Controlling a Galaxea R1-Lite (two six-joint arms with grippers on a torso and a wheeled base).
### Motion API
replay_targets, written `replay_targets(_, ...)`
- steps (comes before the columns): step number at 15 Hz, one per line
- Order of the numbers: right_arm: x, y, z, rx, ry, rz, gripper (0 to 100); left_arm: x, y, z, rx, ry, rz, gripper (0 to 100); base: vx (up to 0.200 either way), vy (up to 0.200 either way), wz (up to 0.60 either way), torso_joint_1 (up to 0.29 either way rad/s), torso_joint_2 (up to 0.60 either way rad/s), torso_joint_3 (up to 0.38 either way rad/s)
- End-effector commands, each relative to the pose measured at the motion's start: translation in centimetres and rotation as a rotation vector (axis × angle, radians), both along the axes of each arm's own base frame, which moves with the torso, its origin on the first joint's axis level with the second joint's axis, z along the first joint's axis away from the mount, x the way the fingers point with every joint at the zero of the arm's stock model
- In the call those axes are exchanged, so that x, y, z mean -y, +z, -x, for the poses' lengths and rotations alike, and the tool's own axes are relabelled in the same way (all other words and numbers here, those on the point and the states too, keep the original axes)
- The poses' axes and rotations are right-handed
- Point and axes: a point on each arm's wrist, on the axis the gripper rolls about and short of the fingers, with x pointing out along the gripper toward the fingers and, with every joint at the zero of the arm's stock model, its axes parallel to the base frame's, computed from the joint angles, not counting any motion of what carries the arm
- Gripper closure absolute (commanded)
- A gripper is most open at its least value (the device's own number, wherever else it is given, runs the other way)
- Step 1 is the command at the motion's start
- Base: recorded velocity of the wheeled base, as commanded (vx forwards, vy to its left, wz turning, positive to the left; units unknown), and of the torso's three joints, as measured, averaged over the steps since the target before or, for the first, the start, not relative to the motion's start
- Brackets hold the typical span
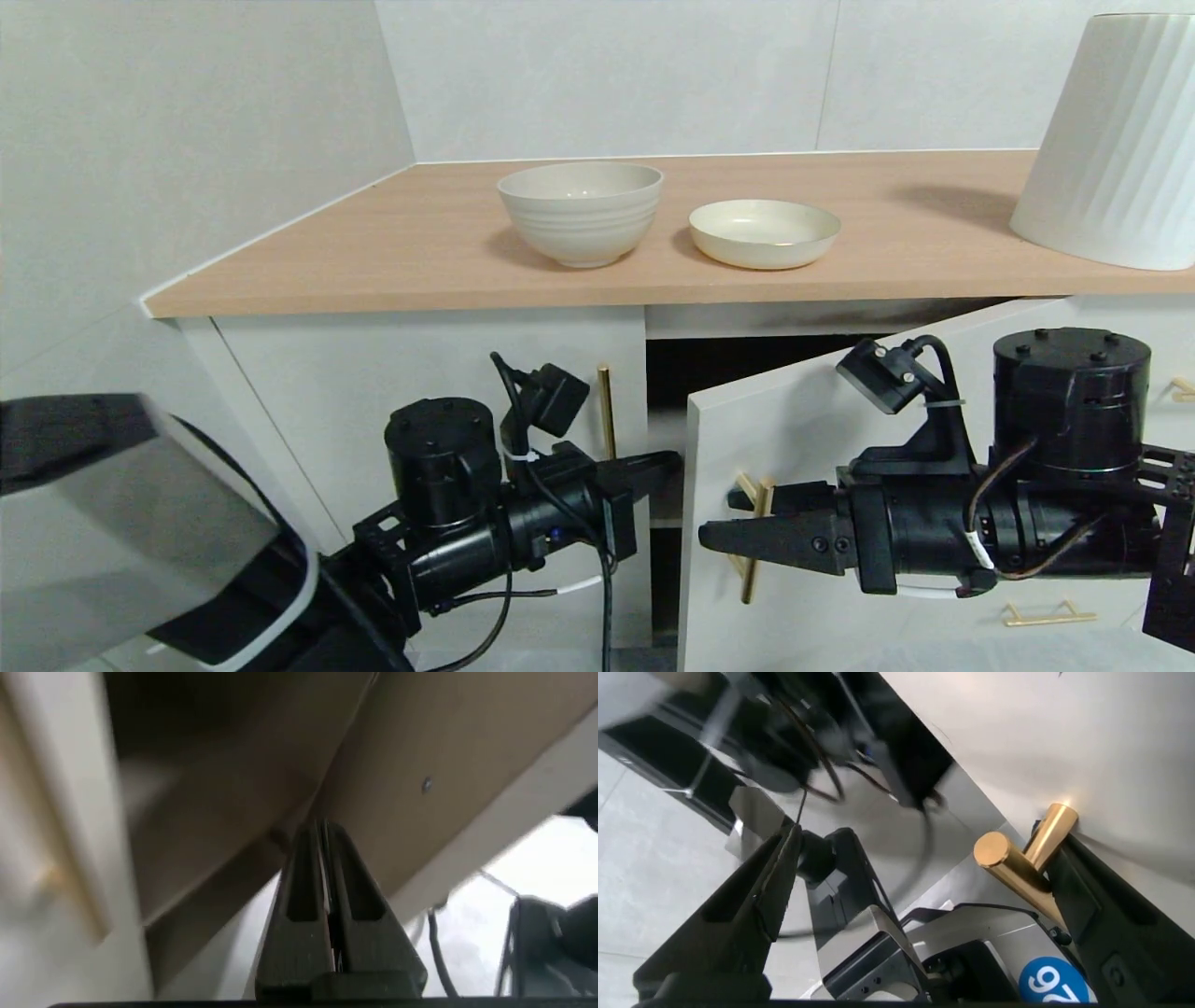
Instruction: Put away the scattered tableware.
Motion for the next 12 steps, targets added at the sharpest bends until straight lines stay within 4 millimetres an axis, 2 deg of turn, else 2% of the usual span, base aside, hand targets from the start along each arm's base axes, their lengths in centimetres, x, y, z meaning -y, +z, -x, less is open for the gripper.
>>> replay_targets(1, -0.1, -0.2, -0.1, -0.008, 0.000, 0.006, 0, 1.6, -3.5, -0.2, -0.039, -0.026, -0.022, 100, 0.000, 0.000, 0.00, 0.000, 0.00, 0.000)
replay_targets(7, 0.6, -1.3, 0.3, 0.042, 0.000, 0.051, 0, 2.5, -3.1, 0.3, 0.015, -0.056, 0.019, 100, 0.000, 0.000, 0.00, 0.000, 0.00, 0.000)
replay_targets(10, 2.6, -1.5, 0.8, 0.053, -0.061, 0.067, 0, 3.1, -2.9, -0.2, 0.032, -0.064, 0.031, 100, 0.000, 0.000, 0.00, 0.000, 0.00, 0.000)
replay_targets(12, 4.0, -1.3, 1.8, 0.063, -0.093, 0.063, 0, 4.2, -2.4, -0.8, 0.059, -0.076, 0.052, 100, 0.000, 0.000, 0.00, 0.000, 0.00, 0.000)
